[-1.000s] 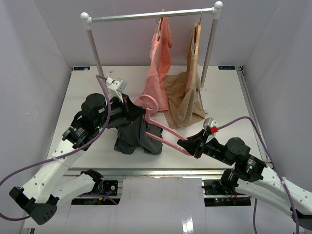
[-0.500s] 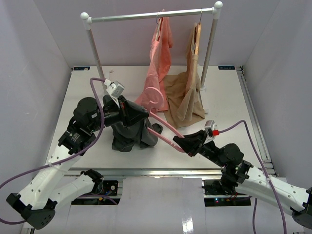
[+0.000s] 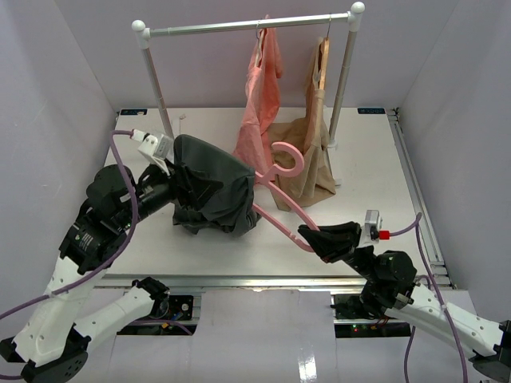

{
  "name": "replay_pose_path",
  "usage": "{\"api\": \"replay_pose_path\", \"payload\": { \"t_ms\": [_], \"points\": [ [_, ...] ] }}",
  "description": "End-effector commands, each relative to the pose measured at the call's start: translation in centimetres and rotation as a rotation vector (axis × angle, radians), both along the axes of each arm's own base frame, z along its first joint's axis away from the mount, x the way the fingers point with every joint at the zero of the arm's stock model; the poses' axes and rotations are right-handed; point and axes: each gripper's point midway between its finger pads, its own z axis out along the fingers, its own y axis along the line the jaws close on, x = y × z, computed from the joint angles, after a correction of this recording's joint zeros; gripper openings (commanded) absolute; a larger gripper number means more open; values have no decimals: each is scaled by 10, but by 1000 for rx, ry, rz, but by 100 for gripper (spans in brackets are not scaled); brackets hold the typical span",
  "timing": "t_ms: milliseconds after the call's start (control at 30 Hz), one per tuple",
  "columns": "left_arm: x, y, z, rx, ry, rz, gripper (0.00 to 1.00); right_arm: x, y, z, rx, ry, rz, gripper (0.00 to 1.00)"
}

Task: Place the t-shirt on the hanger

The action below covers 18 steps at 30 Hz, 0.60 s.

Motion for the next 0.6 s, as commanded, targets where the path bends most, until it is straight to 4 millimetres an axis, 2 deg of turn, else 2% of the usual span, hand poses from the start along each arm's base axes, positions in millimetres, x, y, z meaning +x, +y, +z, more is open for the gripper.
{"api": "replay_pose_path", "payload": {
  "t_ms": [0,100,167,233,367,400,567],
  "points": [
    [3,31,-38,98,49,150,74,-19,-33,56,207,-125,-5,8],
    [3,37,-55,124,55,170,77,-19,-41,62,222,-125,-25,8],
    [3,33,-60,124,51,150,77,-17,-39,61,203,-116,-32,8],
    [1,26,-59,103,42,111,78,-18,-37,63,191,-117,-20,8],
    [-8,-4,-60,34,23,-56,78,-20,-28,60,162,-117,11,8],
    [-7,-6,-57,20,19,-59,78,-19,-26,59,157,-115,12,8],
    [-2,-15,-70,16,67,-76,76,-14,-15,50,121,-83,19,8]
  ]
}}
